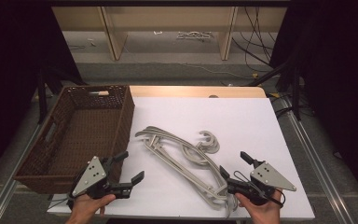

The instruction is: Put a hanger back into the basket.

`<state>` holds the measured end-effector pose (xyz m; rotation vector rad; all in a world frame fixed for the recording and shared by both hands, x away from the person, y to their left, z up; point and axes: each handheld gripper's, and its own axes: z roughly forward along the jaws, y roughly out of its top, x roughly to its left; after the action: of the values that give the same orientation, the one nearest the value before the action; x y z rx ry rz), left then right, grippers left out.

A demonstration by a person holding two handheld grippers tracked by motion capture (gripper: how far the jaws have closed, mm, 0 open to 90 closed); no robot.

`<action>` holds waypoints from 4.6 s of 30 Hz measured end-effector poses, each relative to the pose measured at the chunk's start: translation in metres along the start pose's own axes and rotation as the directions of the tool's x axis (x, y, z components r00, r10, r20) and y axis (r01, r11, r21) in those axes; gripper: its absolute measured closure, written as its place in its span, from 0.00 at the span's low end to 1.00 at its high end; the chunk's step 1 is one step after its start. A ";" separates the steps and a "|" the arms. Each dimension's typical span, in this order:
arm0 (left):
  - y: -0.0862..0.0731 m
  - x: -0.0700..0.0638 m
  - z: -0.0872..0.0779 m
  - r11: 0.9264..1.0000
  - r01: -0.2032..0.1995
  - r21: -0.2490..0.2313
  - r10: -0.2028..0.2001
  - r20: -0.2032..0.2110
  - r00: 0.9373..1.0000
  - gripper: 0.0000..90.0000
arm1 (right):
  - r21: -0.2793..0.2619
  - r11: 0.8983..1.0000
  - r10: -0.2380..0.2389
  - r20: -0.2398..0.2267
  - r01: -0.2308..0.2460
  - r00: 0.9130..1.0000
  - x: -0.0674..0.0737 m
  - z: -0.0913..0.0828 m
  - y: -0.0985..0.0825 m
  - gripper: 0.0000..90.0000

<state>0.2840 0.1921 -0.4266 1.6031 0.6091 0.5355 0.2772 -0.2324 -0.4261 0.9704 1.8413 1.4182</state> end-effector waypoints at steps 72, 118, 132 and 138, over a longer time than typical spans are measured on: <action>0.001 0.003 -0.002 1.000 0.013 -0.010 -0.013 -0.012 1.000 0.18 | 0.681 0.728 0.062 -0.171 0.073 0.983 -0.016 0.154 0.018 0.64; 0.003 0.002 -0.003 1.000 0.014 -0.006 -0.014 0.005 1.000 0.18 | 0.673 0.731 0.016 -0.185 0.115 0.983 -0.009 0.150 0.040 0.92; 0.004 0.003 -0.004 1.000 0.004 -0.011 -0.004 0.001 1.000 0.18 | 0.534 0.819 -0.061 -0.283 0.211 0.957 -0.005 0.113 0.078 0.92; 0.005 0.002 -0.001 1.000 0.030 -0.007 -0.030 0.014 0.999 0.18 | 0.506 0.814 -0.117 -0.341 0.287 0.933 -0.002 0.095 0.087 0.92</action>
<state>0.2850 0.1932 -0.4215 1.5876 0.6193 0.5039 0.3719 -0.1714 -0.3644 0.8048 2.5829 0.9462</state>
